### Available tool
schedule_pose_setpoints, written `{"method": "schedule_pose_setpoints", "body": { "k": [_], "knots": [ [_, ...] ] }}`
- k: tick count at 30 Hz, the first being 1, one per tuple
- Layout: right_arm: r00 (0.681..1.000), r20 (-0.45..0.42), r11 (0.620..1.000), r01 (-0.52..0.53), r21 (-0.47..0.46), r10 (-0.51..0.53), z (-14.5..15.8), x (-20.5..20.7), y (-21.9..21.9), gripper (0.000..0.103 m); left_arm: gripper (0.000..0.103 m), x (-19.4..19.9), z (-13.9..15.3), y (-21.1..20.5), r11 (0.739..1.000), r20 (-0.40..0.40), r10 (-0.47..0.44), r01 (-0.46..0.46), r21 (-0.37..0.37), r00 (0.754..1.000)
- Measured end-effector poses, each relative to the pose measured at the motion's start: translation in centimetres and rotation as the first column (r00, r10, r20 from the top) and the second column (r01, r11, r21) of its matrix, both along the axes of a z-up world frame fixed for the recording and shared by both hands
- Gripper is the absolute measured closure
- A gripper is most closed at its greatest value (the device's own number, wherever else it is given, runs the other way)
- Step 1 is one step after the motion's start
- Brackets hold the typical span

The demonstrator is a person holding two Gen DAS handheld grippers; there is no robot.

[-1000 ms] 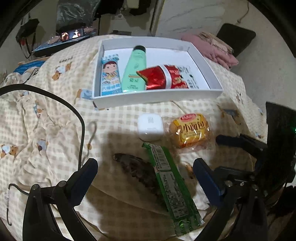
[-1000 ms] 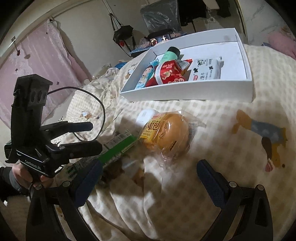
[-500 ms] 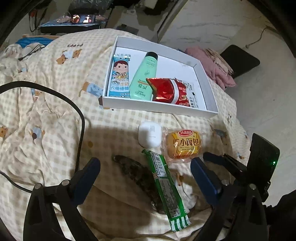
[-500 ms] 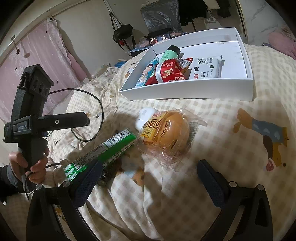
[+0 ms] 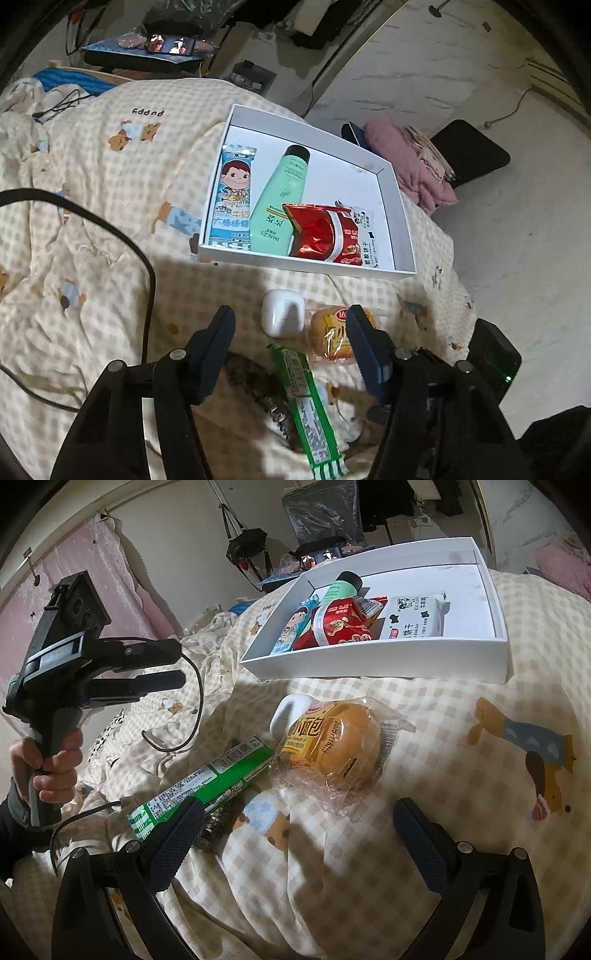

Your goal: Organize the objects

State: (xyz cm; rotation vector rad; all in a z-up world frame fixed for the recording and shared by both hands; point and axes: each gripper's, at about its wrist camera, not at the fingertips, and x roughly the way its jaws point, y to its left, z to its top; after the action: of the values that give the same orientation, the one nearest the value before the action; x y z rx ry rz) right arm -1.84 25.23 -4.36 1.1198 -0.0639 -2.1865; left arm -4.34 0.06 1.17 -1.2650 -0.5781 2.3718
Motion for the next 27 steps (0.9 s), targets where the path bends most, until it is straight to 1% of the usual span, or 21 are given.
{"method": "schedule_pose_setpoints", "body": {
  "k": [1, 3, 4, 5, 7, 9, 10, 13, 17, 22, 23, 26, 27],
  "knots": [
    [1.0, 0.001, 1.0, 0.0, 0.001, 0.0, 0.0, 0.0, -0.2, 0.0, 0.037, -0.3, 0.0, 0.1, 1.0, 0.001, 0.004, -0.004, 0.002, 1.0],
    [1.0, 0.001, 1.0, 0.0, 0.001, 0.0, 0.0, 0.0, -0.2, 0.0, 0.037, -1.1, -0.1, 0.6, 0.999, 0.004, 0.004, -0.004, 0.039, 1.0],
    [1.0, 0.001, 1.0, 0.0, 0.001, 0.0, -0.1, 0.0, -0.2, 0.0, 0.037, -1.8, -0.3, 1.1, 0.998, 0.016, -0.013, 0.013, 0.056, 1.0],
    [1.0, 0.001, 1.0, 0.0, 0.002, 0.0, -0.1, 0.0, -0.2, 0.0, 0.037, -2.4, -0.4, 1.7, 0.998, 0.024, -0.026, 0.025, 0.056, 0.999],
    [1.0, 0.001, 1.0, -0.001, 0.004, 0.001, -0.1, 0.0, -0.3, 0.0, 0.037, -3.1, -0.6, 2.6, 0.999, 0.012, -0.04, 0.04, 0.037, 0.999],
    [1.0, 0.002, 1.0, -0.002, 0.008, 0.002, -0.1, 0.0, -0.4, 0.0, 0.037, -3.4, -1.0, 3.3, 0.999, -0.004, -0.052, 0.052, 0.001, 0.999],
    [1.0, 0.0, 1.0, -0.003, 0.008, 0.003, -0.1, 0.0, -0.5, 0.0, 0.037, -3.5, -1.4, 3.5, 0.998, 0.009, -0.056, 0.056, -0.018, 0.998],
    [1.0, 0.003, 1.0, -0.005, 0.009, 0.005, -0.2, 0.0, -0.6, 0.0, 0.037, -3.3, -2.2, 3.2, 0.998, 0.042, -0.055, 0.055, -0.007, 0.998],
    [1.0, 0.005, 1.0, -0.006, 0.006, 0.006, -0.2, 0.0, -0.6, 0.0, 0.036, -2.5, -2.2, 2.9, 0.999, 0.026, -0.047, 0.047, -0.026, 0.999],
    [1.0, 0.007, 1.0, -0.006, 0.007, 0.006, -0.2, -0.3, -0.4, 0.0, 0.036, -2.2, -2.7, 3.1, 0.997, 0.041, -0.062, 0.064, -0.047, 0.997],
    [1.0, 0.007, 1.0, -0.006, 0.007, 0.006, -0.2, -0.3, -0.5, 0.0, 0.036, -2.1, -2.7, 3.2, 0.996, 0.042, -0.067, 0.069, -0.054, 0.997],
    [1.0, 0.008, 1.0, -0.006, 0.006, 0.006, -0.2, -0.3, -0.6, 0.0, 0.035, -1.1, -2.8, 3.9, 0.985, 0.023, -0.083, 0.085, -0.151, 0.996],
    [1.0, 0.008, 1.0, -0.006, 0.005, 0.006, -0.2, -0.2, -0.6, 0.0, 0.034, -0.8, -3.0, 4.2, 0.981, 0.025, -0.095, 0.098, -0.169, 0.995]
  ]
}}
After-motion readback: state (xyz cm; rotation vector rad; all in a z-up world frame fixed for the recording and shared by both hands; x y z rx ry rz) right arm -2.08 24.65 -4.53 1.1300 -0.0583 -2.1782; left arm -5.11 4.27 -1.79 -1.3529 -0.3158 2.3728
